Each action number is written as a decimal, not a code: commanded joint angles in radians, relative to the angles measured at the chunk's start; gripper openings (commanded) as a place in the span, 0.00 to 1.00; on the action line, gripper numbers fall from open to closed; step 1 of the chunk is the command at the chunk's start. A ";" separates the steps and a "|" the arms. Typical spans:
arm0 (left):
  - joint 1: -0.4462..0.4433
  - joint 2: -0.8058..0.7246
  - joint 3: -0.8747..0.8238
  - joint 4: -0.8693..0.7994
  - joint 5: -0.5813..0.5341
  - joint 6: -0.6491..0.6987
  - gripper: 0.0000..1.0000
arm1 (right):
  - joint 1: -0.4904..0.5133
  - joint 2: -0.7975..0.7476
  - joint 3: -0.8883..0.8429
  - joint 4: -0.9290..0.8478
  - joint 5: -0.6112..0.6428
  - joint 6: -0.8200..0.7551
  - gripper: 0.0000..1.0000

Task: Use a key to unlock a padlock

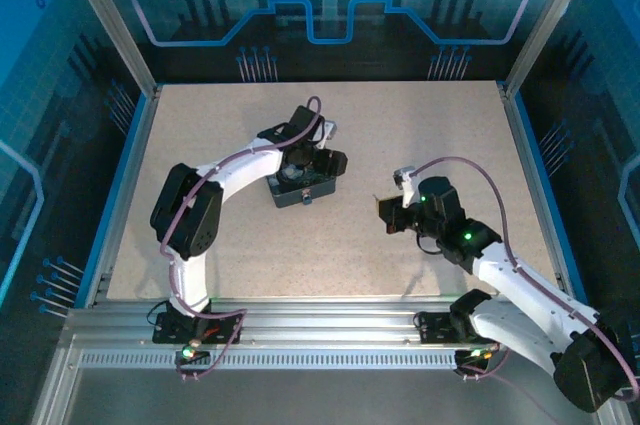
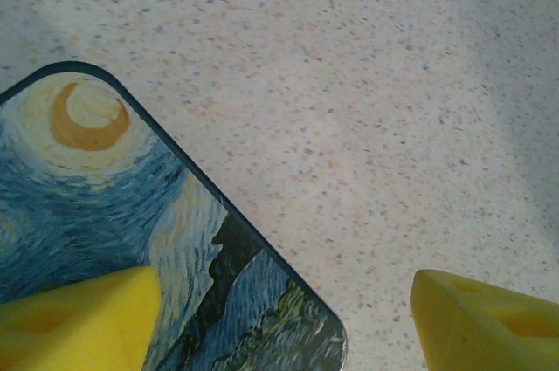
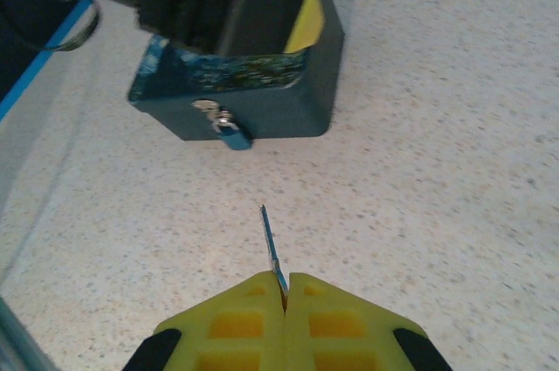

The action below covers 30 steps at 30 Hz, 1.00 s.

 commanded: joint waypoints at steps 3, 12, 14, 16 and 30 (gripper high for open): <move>-0.051 -0.049 -0.061 -0.016 0.038 -0.005 0.76 | -0.079 -0.049 0.013 -0.097 -0.021 0.011 0.00; -0.132 -0.124 -0.173 0.062 0.037 -0.074 0.76 | -0.169 -0.086 -0.006 -0.139 -0.066 0.023 0.00; -0.146 -0.127 -0.176 0.066 0.033 -0.079 0.76 | -0.174 -0.086 -0.003 -0.148 -0.067 0.022 0.00; -0.160 -0.126 -0.177 0.071 0.033 -0.085 0.76 | -0.176 -0.085 0.001 -0.151 -0.066 0.022 0.00; -0.196 -0.088 -0.128 0.120 0.064 -0.098 0.76 | -0.176 -0.056 0.002 -0.153 -0.081 0.038 0.00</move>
